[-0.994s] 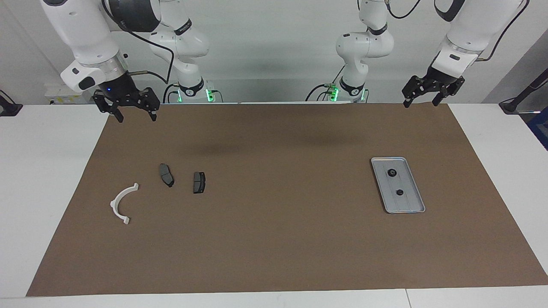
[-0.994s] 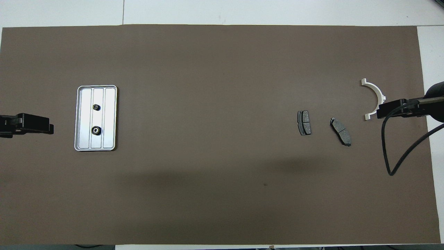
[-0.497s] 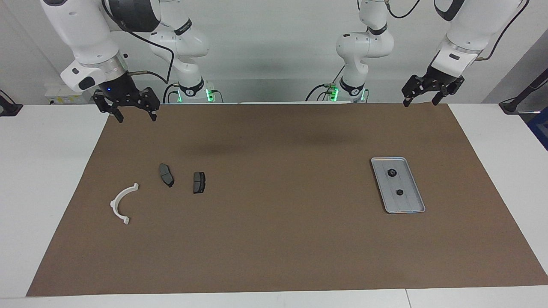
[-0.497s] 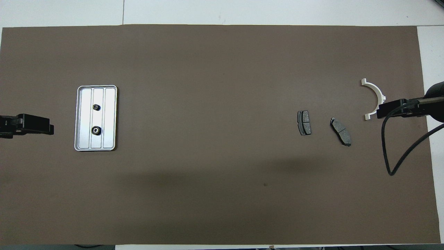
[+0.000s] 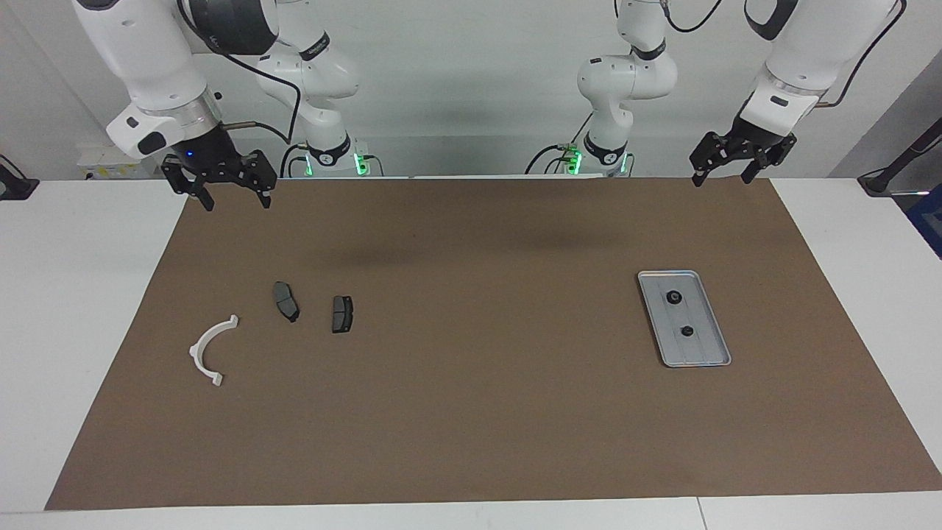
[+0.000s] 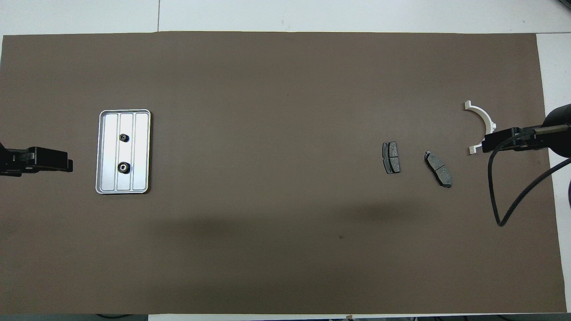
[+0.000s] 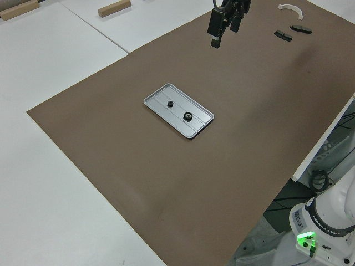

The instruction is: Place bearing gear from tray to pile

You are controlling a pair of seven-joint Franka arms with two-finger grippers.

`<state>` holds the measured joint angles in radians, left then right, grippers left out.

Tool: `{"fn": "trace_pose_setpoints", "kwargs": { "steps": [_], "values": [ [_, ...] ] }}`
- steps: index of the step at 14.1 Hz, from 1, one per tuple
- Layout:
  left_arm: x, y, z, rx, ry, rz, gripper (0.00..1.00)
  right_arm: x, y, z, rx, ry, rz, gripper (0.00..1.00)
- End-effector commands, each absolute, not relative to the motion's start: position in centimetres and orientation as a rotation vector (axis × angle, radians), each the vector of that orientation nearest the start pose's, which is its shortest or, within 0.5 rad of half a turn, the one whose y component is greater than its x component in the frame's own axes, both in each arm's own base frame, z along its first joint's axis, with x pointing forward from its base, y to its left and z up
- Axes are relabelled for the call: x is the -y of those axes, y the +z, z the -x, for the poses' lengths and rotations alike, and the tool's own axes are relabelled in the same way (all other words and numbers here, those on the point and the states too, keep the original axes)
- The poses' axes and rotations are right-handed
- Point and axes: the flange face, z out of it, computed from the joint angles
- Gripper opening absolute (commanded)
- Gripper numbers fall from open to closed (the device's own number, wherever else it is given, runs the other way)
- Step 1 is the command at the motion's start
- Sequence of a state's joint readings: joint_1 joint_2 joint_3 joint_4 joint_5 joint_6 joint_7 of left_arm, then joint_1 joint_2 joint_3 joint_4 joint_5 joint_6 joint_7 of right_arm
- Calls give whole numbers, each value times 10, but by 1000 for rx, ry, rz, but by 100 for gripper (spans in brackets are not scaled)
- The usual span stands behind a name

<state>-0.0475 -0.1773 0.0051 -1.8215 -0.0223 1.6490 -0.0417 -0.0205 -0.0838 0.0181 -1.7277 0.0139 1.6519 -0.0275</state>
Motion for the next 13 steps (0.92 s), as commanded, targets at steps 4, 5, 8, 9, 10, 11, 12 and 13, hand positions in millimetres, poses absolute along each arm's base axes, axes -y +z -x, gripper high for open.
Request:
{"fn": "trace_pose_setpoints", "kwargs": {
  "steps": [4,5,8,9,10,11,12,13],
  "values": [
    [6,504,-493,-48,-12,3154,97,-5,604,-528,32,-36,3132,100],
    [4,487,-498,-52,-10,3154,96,-5,605,-528,32,-38,3131,100],
    [5,438,-518,-65,9,3152,95,-6,606,-531,29,-50,3127,100],
    [5,425,-524,-64,9,3151,95,-6,605,-531,31,-60,3127,100],
    [6,413,-530,-66,2,3151,94,-6,606,-531,33,-70,3127,100],
    [5,404,-533,-66,-19,3150,93,-6,606,-531,38,-70,3127,100],
    [5,396,-535,-65,-39,3149,93,-6,606,-531,45,-70,3127,100],
    [5,385,-539,-60,-34,3149,93,-6,605,-532,48,-70,3127,100]
  ]
}}
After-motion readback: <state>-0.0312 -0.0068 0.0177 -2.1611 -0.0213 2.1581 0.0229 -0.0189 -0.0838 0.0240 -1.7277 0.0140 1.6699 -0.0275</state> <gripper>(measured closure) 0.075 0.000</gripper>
